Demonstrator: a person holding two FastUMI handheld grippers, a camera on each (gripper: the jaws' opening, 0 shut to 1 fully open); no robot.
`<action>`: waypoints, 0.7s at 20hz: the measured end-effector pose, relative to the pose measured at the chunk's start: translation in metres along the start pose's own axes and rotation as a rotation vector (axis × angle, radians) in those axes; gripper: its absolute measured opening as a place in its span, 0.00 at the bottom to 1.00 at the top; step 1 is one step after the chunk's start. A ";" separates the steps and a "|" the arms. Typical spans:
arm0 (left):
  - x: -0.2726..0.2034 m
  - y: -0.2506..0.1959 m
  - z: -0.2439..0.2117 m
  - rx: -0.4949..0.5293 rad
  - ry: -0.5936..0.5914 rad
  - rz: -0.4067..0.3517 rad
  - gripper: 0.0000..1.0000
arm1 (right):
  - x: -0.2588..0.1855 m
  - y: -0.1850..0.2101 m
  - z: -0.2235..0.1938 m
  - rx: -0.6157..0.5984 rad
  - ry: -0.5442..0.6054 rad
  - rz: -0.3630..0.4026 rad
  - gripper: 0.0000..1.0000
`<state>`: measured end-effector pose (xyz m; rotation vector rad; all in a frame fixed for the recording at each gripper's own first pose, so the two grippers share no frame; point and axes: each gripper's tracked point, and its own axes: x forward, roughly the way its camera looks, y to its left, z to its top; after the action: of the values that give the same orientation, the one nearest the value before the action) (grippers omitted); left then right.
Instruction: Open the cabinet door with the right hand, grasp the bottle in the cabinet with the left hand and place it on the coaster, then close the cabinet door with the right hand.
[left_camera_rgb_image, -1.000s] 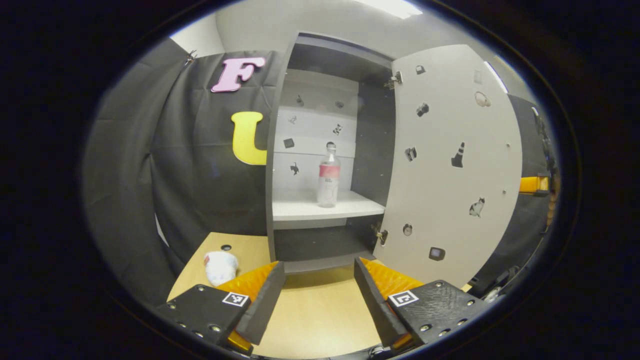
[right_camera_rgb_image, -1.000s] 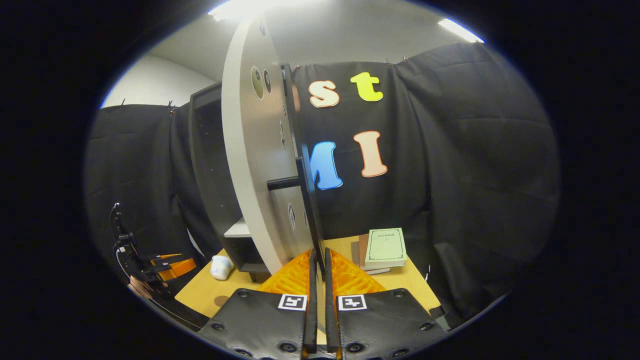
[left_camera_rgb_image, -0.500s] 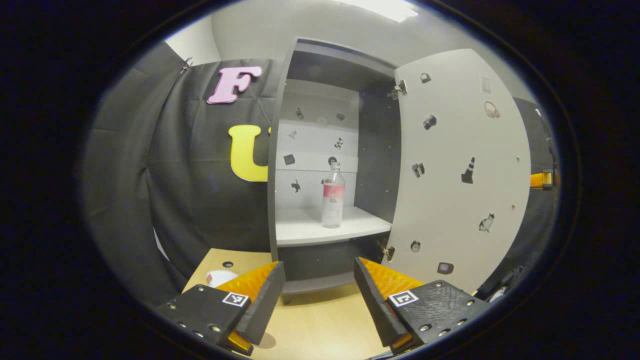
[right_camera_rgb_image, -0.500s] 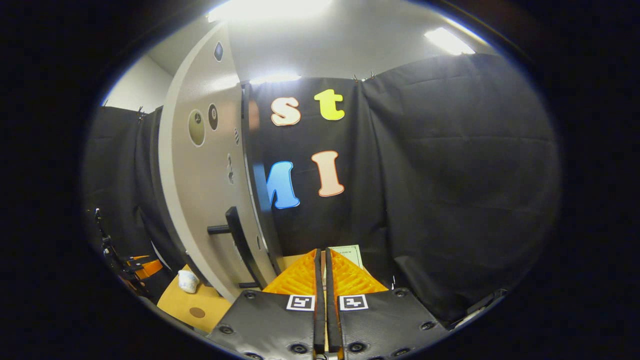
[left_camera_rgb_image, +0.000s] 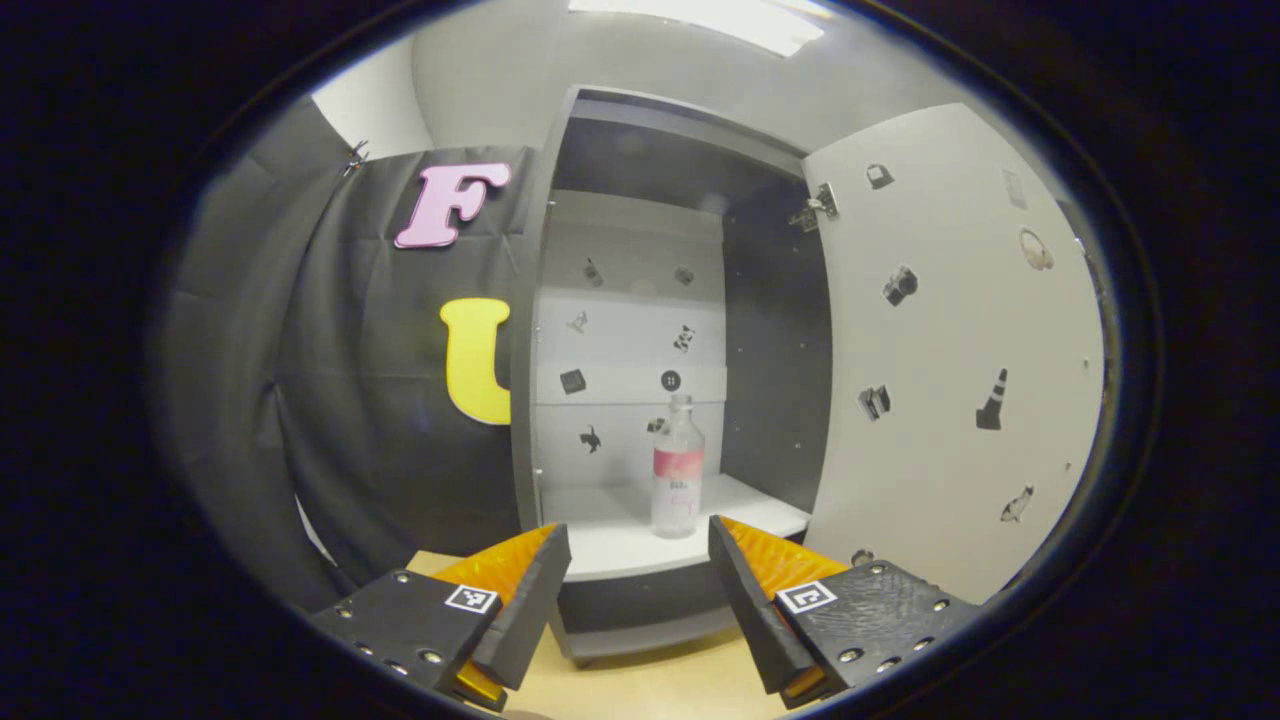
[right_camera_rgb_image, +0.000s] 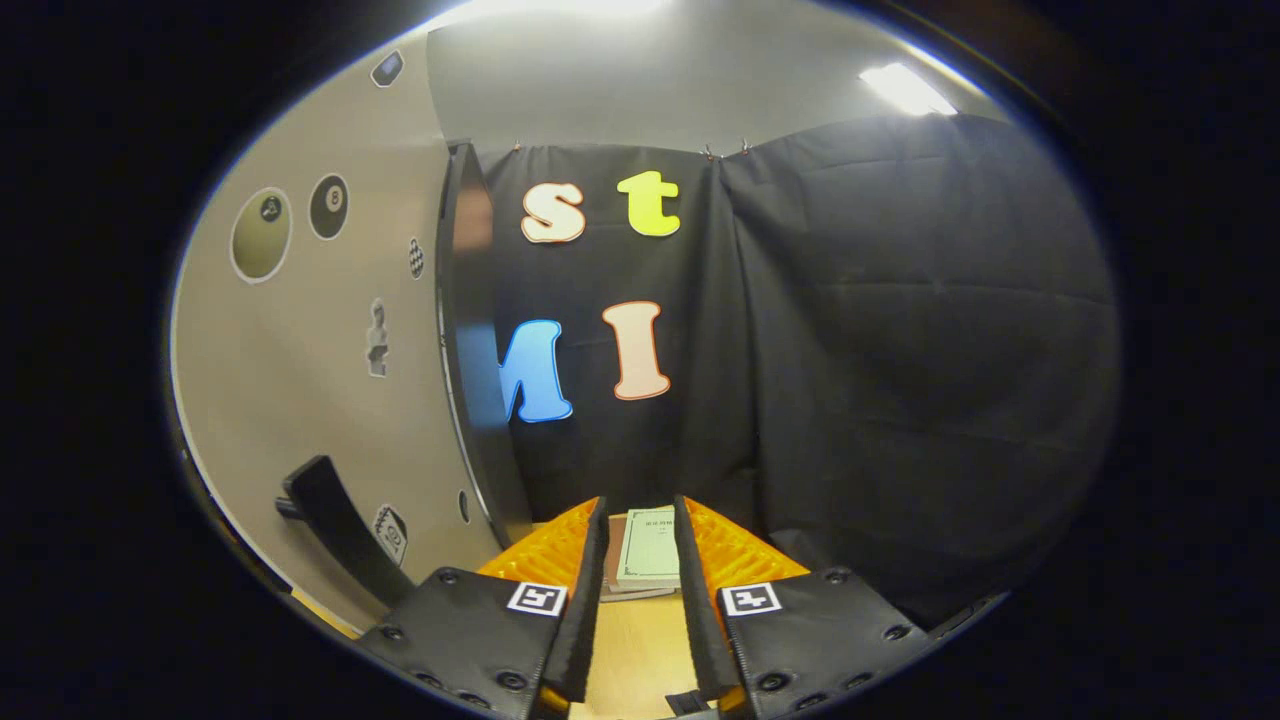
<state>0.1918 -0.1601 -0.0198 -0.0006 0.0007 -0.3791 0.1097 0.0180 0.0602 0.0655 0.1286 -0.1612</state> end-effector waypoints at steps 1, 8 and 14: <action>0.013 0.001 -0.001 -0.006 -0.002 0.001 0.84 | 0.007 -0.001 -0.001 0.014 -0.006 0.000 0.46; 0.099 -0.004 -0.005 -0.037 0.018 -0.029 0.86 | 0.052 -0.050 -0.018 0.004 -0.008 -0.181 0.99; 0.156 -0.032 -0.026 0.000 0.072 -0.095 0.87 | 0.073 -0.071 -0.038 0.120 0.011 -0.198 0.97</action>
<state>0.3251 -0.2480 -0.0463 0.0132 0.0723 -0.4741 0.1652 -0.0602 0.0094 0.1733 0.1365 -0.3658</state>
